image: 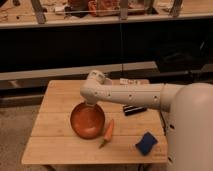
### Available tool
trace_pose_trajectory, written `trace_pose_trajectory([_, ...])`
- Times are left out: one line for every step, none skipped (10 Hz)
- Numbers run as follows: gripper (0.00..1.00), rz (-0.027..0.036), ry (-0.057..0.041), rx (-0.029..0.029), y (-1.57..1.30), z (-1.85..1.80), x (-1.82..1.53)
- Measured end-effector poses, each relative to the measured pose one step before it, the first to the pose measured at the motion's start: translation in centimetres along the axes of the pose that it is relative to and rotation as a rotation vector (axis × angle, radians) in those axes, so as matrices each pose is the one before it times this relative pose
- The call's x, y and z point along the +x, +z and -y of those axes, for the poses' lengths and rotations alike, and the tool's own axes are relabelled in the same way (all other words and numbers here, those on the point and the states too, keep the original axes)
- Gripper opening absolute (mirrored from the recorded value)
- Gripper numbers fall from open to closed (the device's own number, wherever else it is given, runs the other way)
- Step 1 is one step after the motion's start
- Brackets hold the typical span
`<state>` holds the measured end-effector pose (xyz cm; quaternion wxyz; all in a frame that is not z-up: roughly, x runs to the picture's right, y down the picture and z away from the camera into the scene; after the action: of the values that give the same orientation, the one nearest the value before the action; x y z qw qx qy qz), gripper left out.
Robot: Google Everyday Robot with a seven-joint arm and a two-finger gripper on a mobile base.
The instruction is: Pick up the ceramic bowl
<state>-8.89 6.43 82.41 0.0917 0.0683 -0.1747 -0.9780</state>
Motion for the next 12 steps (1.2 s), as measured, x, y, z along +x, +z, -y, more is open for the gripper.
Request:
trace_pose_trajectory([0.01, -0.00167, -0.00544, 0.00013, -0.084, -0.024, 0.055])
trace_pose_trajectory([0.01, -0.00216, -0.00661, -0.0002, -0.111, -0.053, 0.066])
trace_pose_trajectory([0.01, -0.00083, -0.00249, -0.0001, -0.107, -0.027, 0.013])
trace_pose_trajectory([0.01, -0.00097, -0.00447, -0.0005, -0.153, -0.033, 0.045])
trace_pose_trajectory([0.01, -0.00157, -0.00391, -0.0001, -0.126, -0.03, 0.026])
trace_pose_trajectory([0.01, -0.00109, -0.0053, -0.00021, -0.103, -0.034, 0.022])
trace_pose_trajectory([0.01, -0.00217, -0.00572, -0.00005, -0.137, -0.04, 0.061])
trace_pose_trajectory([0.01, -0.0015, -0.00533, -0.00028, -0.149, -0.062, 0.013])
trace_pose_trajectory([0.01, -0.00116, -0.00429, -0.00006, -0.08, -0.025, 0.043])
trace_pose_trajectory([0.01, -0.00126, -0.00454, 0.00047, -0.075, -0.025, -0.005])
trace_pose_trajectory([0.01, -0.00188, -0.00622, 0.00086, -0.078, 0.015, -0.03])
trace_pose_trajectory([0.01, -0.00121, -0.00518, 0.00099, -0.038, -0.001, -0.091])
